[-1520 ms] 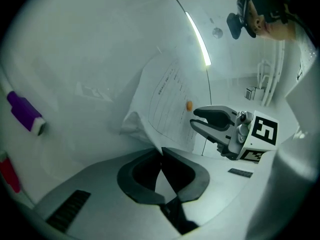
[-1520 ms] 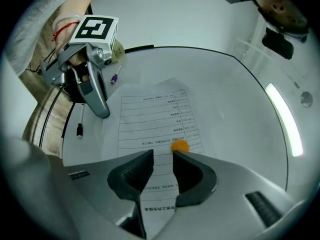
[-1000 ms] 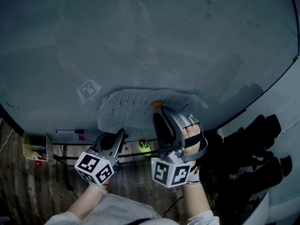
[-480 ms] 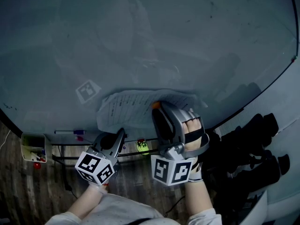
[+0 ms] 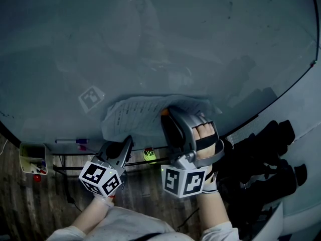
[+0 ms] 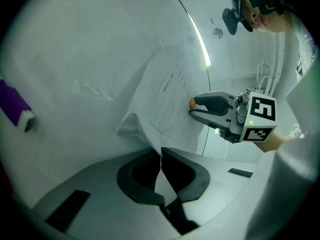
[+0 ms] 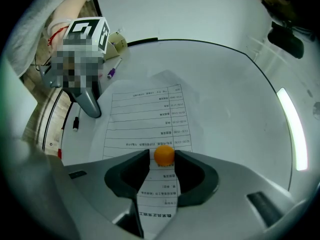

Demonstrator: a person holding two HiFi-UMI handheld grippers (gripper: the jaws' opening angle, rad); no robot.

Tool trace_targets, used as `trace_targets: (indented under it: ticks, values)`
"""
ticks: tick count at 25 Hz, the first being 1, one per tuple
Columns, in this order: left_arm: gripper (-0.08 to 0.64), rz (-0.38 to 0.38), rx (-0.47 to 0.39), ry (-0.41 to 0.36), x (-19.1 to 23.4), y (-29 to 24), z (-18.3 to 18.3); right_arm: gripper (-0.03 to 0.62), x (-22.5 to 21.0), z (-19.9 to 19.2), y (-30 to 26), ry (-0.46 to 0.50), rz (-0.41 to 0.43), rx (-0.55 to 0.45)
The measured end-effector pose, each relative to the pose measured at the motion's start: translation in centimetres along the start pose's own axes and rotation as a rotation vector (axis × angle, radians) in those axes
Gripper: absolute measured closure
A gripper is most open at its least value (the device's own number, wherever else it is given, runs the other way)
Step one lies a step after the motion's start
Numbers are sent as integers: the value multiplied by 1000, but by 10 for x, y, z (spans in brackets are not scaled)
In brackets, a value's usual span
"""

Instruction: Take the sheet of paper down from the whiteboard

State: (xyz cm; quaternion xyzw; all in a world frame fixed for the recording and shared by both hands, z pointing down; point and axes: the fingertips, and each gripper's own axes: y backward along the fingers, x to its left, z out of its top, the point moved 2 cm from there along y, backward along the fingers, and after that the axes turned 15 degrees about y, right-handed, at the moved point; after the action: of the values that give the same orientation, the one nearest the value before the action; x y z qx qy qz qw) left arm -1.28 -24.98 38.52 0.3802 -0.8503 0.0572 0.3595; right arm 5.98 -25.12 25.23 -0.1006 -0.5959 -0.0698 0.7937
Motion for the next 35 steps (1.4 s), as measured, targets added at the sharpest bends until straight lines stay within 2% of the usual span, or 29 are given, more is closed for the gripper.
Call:
trace_targets:
  ticks: [7, 10, 18, 35]
  values:
    - [543, -3, -2, 14, -1, -3, 0, 429, -1, 0, -1, -5, 15, -9]
    - [543, -12, -9, 34, -1, -3, -1, 457, -3, 0, 0, -5, 4, -6]
    - [545, -48, -16, 83, -4, 0, 0, 459, -3, -1, 1, 2, 7, 11]
    - [546, -51, -2, 91, -6, 0, -2, 459, -3, -1, 2, -8, -10, 9]
